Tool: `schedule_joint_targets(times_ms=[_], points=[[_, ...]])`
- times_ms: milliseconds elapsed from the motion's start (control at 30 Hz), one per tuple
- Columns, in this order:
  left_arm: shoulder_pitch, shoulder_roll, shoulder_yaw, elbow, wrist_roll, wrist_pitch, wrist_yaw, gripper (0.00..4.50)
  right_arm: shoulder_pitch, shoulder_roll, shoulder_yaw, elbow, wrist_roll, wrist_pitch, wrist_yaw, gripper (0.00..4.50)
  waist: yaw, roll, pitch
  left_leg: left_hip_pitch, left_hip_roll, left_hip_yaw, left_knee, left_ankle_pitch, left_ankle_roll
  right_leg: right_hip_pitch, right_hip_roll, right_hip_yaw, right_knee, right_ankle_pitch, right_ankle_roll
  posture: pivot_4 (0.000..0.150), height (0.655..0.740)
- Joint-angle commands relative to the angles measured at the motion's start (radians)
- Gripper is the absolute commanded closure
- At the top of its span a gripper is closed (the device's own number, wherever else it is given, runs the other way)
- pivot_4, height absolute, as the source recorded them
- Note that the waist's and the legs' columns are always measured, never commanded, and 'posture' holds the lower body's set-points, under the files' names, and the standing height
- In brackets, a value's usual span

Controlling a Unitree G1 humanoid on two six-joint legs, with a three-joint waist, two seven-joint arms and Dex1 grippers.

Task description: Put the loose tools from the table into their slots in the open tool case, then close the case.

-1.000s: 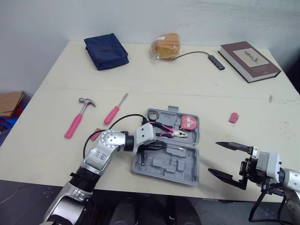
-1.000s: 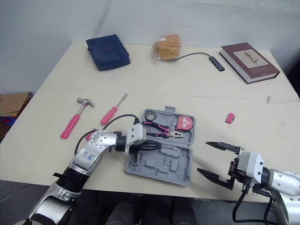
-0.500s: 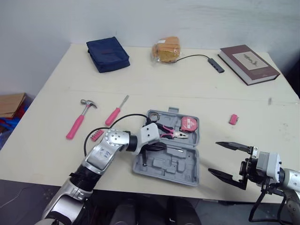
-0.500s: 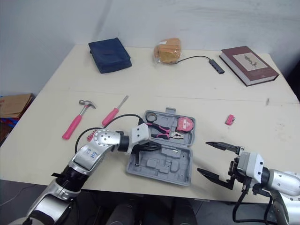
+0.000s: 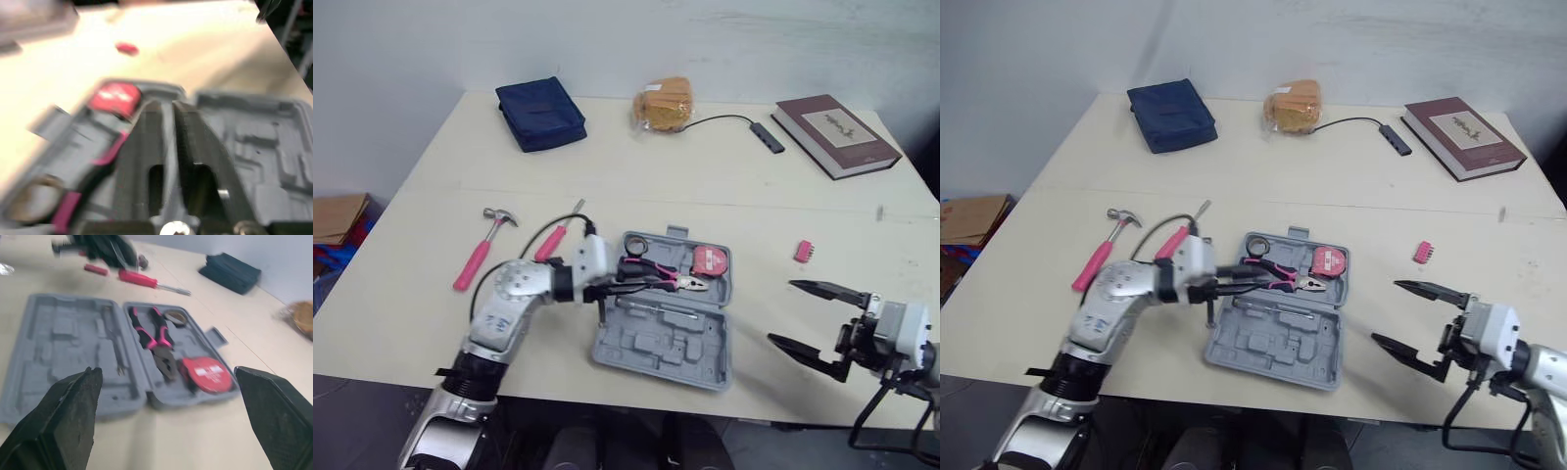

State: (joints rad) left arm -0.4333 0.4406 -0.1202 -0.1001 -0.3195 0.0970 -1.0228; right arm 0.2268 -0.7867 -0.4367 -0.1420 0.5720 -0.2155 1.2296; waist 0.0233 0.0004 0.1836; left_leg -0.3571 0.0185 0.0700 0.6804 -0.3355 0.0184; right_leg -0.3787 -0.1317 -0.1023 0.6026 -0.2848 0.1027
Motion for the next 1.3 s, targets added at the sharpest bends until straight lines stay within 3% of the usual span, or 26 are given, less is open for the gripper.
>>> schedule_joint_targets(times_ms=[33,200,333,500,800,1167,1300], points=[[0.046,0.055,0.125,-0.023,-0.073,-0.049,-0.023,2.18,-0.002,-0.039,-0.086,0.07,0.008,-0.037,0.044,0.0,-0.001,0.0,0.0,0.0,0.0,0.0,0.0,0.0,0.0,0.0,0.0,0.0,0.0,0.0,0.0,0.15,0.74],[0.16,0.202,0.333,0.02,-0.117,-0.057,-0.018,0.03,-0.054,-0.093,-0.18,0.254,-0.038,-0.122,0.044,0.0,-0.004,0.003,0.003,0.0,0.0,0.001,0.0,-0.001,0.001,0.0,0.001,-0.002,0.0,0.0,0.0,0.15,0.74],[0.287,0.295,0.573,0.146,-0.109,-0.078,0.053,0.03,-0.07,-0.152,-0.257,0.449,-0.067,-0.203,0.068,0.0,-0.003,0.005,0.004,0.0,0.0,0.0,-0.001,-0.004,0.006,0.0,0.0,-0.001,-0.001,0.0,0.0,0.15,0.74],[0.443,0.382,0.764,0.324,-0.093,-0.165,0.071,0.03,-0.087,-0.204,-0.323,0.701,-0.092,-0.322,0.082,0.0,-0.007,0.005,0.005,0.001,0.001,0.002,-0.01,-0.004,0.005,-0.002,0.0,-0.002,-0.007,0.0,0.0,0.15,0.74],[0.54,0.457,0.973,0.711,-0.083,-0.351,0.17,0.03,-0.084,-0.221,-0.347,0.95,-0.124,-0.47,0.021,0.0,-0.014,0.006,0.005,0.001,0.001,0.007,-0.017,-0.007,-0.001,-0.008,-0.001,-0.002,-0.008,0.0,-0.001,0.15,0.74],[0.526,0.434,0.929,0.541,-0.151,-0.221,0.174,0.03,-0.244,-0.162,-0.247,0.979,-0.058,-0.487,0.186,0.0,-0.039,0.006,0.005,0.001,0.002,0.01,-0.017,-0.005,-0.004,-0.012,-0.002,0.005,-0.002,0.0,-0.001,0.15,0.74],[0.533,0.442,0.902,0.392,-0.184,-0.01,0.23,0.03,-0.284,-0.089,-0.212,0.869,-0.005,-0.424,0.197,0.0,-0.05,0.006,0.006,0.001,0.002,0.011,-0.017,-0.003,-0.008,-0.013,-0.002,0.005,-0.001,0.0,-0.001,0.15,0.74]])
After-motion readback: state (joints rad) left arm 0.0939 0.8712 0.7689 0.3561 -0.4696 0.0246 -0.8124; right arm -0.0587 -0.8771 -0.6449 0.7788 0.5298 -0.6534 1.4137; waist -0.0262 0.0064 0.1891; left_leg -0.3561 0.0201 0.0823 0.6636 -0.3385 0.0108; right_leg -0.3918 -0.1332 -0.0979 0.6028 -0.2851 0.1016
